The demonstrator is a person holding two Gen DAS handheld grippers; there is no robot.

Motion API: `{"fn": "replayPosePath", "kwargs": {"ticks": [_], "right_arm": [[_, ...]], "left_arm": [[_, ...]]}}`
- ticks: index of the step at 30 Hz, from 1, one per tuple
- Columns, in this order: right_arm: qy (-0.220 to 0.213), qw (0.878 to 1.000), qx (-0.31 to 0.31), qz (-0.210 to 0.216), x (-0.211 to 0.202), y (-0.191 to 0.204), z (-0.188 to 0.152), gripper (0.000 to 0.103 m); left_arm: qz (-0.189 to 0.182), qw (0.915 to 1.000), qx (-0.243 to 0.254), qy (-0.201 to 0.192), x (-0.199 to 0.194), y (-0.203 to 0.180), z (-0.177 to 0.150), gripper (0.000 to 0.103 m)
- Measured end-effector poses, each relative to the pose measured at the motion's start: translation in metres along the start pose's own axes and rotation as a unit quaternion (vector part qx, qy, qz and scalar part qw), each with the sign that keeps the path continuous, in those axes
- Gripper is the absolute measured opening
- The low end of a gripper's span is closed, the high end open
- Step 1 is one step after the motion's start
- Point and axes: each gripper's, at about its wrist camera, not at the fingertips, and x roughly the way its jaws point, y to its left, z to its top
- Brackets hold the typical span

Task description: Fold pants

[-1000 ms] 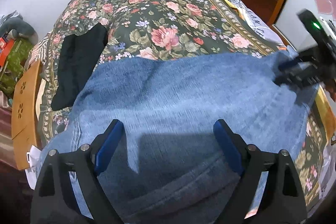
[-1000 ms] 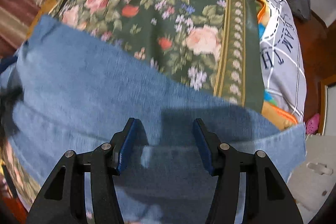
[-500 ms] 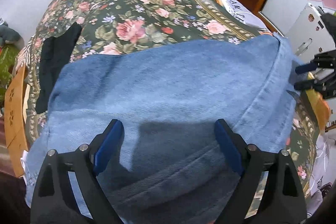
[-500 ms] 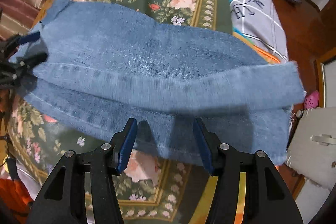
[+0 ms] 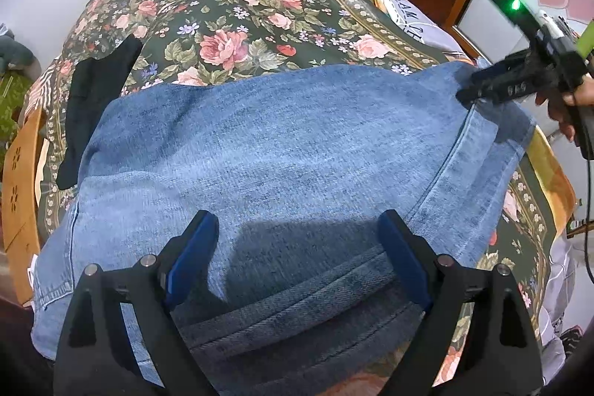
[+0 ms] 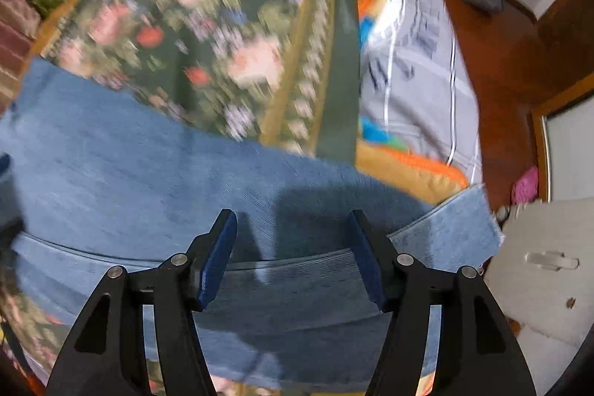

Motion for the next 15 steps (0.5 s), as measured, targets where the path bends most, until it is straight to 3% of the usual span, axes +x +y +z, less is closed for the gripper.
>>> {"fn": "replayPosePath", "kwargs": {"ticks": [5, 7, 10, 15], "right_arm": [[0.020, 0.999, -0.019, 0.019, -0.006, -0.007, -0.030, 0.057], [0.013, 0.999, -0.005, 0.031, -0.012, -0.014, -0.043, 0.058], [-0.001, 0.999, 0.011, 0.032, -0.020, -0.019, -0.059, 0.058], [0.008, 1.000, 0.018, 0.012, -0.030, -0.024, -0.093, 0.058]], "left_arm": [[-0.011, 0.9999, -0.005, -0.003, -0.005, 0.006, 0.009, 0.087], [-0.004, 0.9996, -0.023, -0.016, -0.007, 0.014, 0.017, 0.087], [-0.006, 0.9992, -0.039, -0.001, 0.003, 0.019, 0.024, 0.087], [0.011, 0.9999, 0.006, 0.007, 0.013, -0.004, 0.020, 0.087]]}}
